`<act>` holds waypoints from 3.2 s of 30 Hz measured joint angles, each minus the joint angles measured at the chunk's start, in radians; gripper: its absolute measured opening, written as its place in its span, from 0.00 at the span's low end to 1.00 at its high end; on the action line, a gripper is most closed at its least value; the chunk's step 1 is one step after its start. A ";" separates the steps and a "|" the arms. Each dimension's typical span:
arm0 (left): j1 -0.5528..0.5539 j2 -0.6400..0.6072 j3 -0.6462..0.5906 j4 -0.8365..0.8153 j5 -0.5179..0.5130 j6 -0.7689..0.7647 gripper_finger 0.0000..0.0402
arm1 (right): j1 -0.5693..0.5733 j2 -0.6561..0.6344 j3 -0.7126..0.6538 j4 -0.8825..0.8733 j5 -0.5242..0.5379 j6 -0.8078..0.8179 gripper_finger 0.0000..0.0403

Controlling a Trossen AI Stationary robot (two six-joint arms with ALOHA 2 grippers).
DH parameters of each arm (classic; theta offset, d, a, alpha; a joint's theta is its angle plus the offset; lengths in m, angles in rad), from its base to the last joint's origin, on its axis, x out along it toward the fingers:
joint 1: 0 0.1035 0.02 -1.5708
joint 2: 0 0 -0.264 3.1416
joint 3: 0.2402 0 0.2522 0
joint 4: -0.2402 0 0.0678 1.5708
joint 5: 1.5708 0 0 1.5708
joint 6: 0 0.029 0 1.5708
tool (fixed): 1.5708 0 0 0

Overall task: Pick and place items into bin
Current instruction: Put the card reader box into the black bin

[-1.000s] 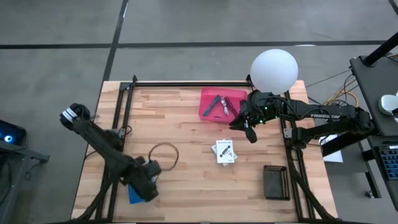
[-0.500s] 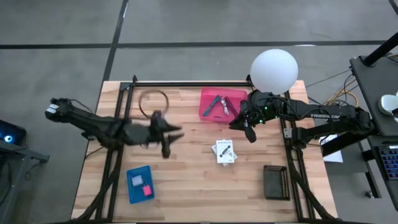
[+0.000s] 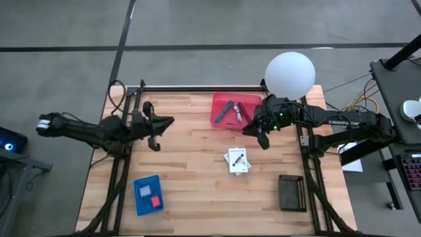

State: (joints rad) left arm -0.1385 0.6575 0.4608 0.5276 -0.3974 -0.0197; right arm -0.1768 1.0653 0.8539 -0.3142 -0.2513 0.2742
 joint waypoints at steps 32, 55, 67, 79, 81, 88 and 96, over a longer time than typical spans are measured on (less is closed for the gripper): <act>0.001 -0.625 -0.356 -0.334 0.000 -0.027 0.00 | 0.437 0.223 0.089 0.081 0.294 0.002 0.64; 0.001 -0.574 -0.352 -0.366 0.061 -0.026 0.00 | 0.531 0.764 0.431 -0.355 0.511 0.182 0.68; 0.001 -0.574 -0.352 -0.387 0.065 -0.026 0.00 | 0.533 0.835 0.494 -0.413 0.545 0.249 0.71; 0.001 -0.573 -0.352 -0.389 0.066 -0.026 0.00 | 0.533 0.835 0.483 -0.368 0.535 0.219 0.67; 0.001 -0.572 -0.352 -0.397 0.066 -0.026 0.00 | 0.543 0.835 0.483 -0.368 0.542 0.165 0.67; 0.001 -0.573 -0.352 -0.413 0.073 -0.026 0.00 | 0.618 0.835 0.477 -0.365 0.724 0.115 0.67; 0.001 -0.573 -0.352 -0.414 0.074 -0.026 0.00 | 0.635 0.876 0.457 -0.360 0.752 0.110 0.67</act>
State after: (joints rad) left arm -0.1379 0.0845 0.1089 0.1136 -0.3236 -0.0456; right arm 0.4583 1.9411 1.3106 -0.6741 0.5010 0.3845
